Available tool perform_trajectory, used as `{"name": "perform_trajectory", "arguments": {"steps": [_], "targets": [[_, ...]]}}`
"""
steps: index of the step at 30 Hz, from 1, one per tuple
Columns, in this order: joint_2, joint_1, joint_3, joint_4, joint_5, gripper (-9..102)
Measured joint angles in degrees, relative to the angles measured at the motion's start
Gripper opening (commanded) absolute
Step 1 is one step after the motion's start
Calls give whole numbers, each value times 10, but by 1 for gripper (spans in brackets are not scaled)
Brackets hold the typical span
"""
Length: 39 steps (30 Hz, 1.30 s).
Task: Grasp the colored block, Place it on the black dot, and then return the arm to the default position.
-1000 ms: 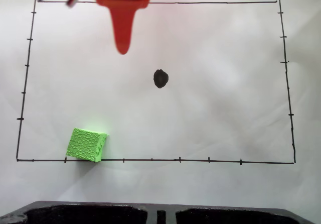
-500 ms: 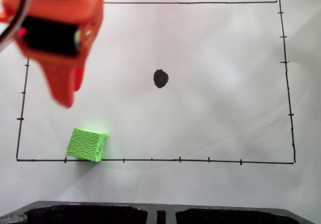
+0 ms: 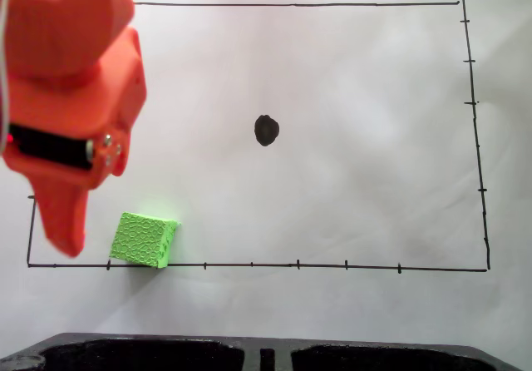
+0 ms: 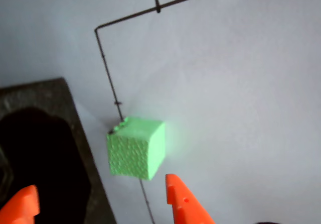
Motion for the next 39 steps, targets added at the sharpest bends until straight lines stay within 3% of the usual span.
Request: {"name": "perform_trajectory", "arguments": {"steps": [15, 39], "targets": [[-121, -38, -88, 25, 59, 36], [-245, -54, -172, 27, 54, 35]]}}
